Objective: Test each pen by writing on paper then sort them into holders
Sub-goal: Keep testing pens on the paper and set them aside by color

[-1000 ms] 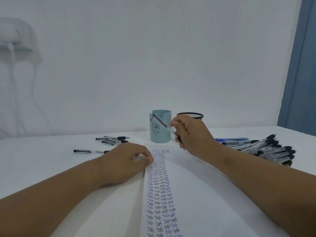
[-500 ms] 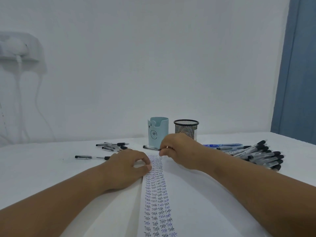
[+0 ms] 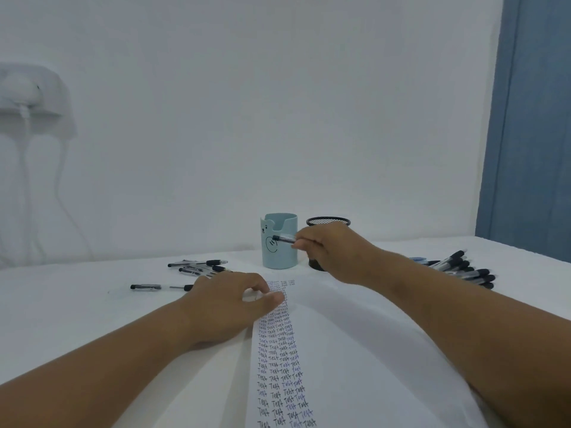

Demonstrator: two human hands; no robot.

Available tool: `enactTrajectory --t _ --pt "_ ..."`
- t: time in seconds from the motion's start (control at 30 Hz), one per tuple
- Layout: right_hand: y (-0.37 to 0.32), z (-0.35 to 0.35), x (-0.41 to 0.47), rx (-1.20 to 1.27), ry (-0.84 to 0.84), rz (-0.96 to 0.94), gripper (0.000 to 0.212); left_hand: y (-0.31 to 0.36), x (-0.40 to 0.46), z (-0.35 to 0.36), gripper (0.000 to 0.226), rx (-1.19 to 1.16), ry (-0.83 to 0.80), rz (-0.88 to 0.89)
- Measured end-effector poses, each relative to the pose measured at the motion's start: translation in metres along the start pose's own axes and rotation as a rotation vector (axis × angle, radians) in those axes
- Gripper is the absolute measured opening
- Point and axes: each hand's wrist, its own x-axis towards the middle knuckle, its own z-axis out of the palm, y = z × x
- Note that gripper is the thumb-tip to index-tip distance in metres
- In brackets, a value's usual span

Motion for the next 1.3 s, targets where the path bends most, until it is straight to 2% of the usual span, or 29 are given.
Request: enactTrajectory --t 0.1,0.17,0.23,0.47,0.6,0.73,0.8,0.97,1.13,1.3 --pt "0.007 -0.021 0.0 -0.097 -0.055 0.013 0.018 0.005 -0.003 -0.001 0.056 0.044 -0.025 -0.011" --pt "0.014 -0.037 -0.009 -0.062 -0.043 0.069 0.015 0.005 -0.002 -0.001 0.055 0.059 -0.038 -0.003" --pt "0.021 -0.053 -0.023 -0.019 -0.023 0.107 0.018 0.005 -0.002 -0.002 0.052 0.055 -0.039 -0.007" --pt "0.064 -0.119 -0.083 -0.143 -0.051 0.269 0.029 0.003 -0.003 0.0 0.054 0.019 -0.062 -0.013" --pt "0.078 -0.126 -0.107 -0.217 -0.115 0.325 0.033 0.005 -0.002 0.001 0.054 0.007 -0.053 -0.014" --pt "0.088 -0.122 -0.117 -0.186 -0.122 0.37 0.034 0.001 0.0 0.002 0.08 -0.007 -0.069 -0.008" --pt "0.09 -0.122 -0.118 -0.191 -0.118 0.37 0.033 0.0 0.0 0.004 0.081 -0.006 -0.068 -0.004" --pt "0.087 -0.122 -0.114 -0.149 -0.063 0.352 0.03 0.002 0.001 0.004 0.058 -0.006 -0.042 -0.013" --pt "0.054 -0.101 -0.087 -0.136 -0.071 0.225 0.024 -0.002 0.0 0.003 0.045 -0.1 0.004 0.01" --pt "0.01 -0.054 -0.043 -0.11 -0.181 0.07 0.018 -0.008 0.008 -0.014 0.002 -0.128 0.173 0.046"
